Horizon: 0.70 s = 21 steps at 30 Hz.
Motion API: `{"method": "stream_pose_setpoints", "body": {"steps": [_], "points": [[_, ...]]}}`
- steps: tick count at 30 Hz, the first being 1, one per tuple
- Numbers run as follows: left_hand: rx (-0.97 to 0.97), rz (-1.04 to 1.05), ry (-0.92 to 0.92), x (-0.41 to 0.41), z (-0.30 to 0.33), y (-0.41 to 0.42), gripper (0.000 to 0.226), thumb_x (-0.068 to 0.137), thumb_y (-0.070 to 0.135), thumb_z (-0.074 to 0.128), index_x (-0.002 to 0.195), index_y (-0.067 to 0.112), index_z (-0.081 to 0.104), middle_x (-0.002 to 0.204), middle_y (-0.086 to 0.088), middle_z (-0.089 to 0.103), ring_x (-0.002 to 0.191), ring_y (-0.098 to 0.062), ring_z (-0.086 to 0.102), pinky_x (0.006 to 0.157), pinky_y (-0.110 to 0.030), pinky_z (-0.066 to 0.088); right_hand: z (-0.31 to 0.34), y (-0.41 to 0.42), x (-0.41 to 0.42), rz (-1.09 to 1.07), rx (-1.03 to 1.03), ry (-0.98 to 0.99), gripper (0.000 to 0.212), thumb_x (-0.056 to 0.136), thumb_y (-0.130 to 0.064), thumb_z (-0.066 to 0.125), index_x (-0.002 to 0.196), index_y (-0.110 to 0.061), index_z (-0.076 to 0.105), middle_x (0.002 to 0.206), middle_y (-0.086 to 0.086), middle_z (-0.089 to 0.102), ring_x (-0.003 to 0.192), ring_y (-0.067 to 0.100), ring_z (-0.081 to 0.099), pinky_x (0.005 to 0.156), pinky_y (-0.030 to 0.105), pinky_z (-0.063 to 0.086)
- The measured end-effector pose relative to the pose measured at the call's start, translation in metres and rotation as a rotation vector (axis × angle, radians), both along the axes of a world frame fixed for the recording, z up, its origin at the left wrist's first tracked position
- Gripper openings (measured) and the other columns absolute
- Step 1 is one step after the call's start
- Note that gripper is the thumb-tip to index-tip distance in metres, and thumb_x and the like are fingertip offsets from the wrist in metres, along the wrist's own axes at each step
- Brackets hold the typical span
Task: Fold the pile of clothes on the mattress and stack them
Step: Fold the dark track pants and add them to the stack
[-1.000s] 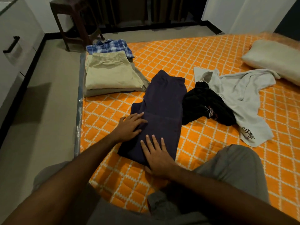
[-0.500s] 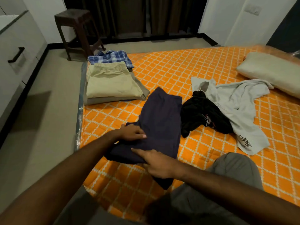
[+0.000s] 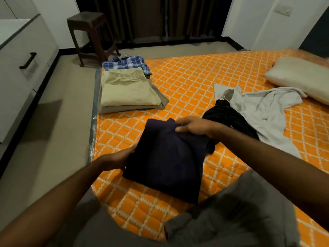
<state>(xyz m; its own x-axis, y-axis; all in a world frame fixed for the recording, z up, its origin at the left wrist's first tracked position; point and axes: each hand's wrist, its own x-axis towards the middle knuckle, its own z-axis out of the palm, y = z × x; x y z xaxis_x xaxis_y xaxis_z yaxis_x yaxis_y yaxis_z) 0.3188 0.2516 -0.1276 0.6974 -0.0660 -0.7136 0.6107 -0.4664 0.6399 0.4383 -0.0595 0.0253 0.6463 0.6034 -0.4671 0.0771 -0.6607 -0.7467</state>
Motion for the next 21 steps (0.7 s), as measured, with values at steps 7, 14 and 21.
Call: {"method": "stream_pose_setpoints", "body": {"steps": [7,14,21], "points": [[0.044,0.048,-0.283,0.015,0.031,-0.048,0.057,0.089,0.060,0.062,0.130,0.022,0.049,0.125,0.000,0.060,0.100,-0.008,0.062,0.075,-0.026,0.050,-0.076,-0.015,-0.029,0.147,-0.464,-0.766,0.045,0.098,-0.043,0.053,0.136,-0.019,0.048,0.132,0.010,0.047,0.121,0.035,0.049,0.096,0.049,0.048],[-0.037,0.114,-0.237,0.038,0.008,-0.089,0.091,0.062,0.052,0.090,0.131,0.013,0.046,0.128,-0.001,0.059,0.112,-0.020,0.062,0.090,-0.039,0.055,-0.138,0.002,-0.097,0.025,-0.376,-0.433,0.081,0.094,-0.071,0.040,0.159,-0.036,0.009,0.147,0.005,0.030,0.130,0.036,0.041,0.102,0.052,0.042],[-0.200,0.029,-0.480,0.024,0.086,-0.126,0.052,0.073,-0.003,0.076,0.117,0.020,0.058,0.108,-0.007,0.070,0.096,-0.018,0.071,0.083,-0.035,0.058,-0.075,0.016,-0.077,-0.456,0.198,0.198,0.081,0.087,-0.079,0.044,0.154,-0.039,0.021,0.140,0.007,0.043,0.105,0.030,0.063,0.089,0.047,0.060]]}}
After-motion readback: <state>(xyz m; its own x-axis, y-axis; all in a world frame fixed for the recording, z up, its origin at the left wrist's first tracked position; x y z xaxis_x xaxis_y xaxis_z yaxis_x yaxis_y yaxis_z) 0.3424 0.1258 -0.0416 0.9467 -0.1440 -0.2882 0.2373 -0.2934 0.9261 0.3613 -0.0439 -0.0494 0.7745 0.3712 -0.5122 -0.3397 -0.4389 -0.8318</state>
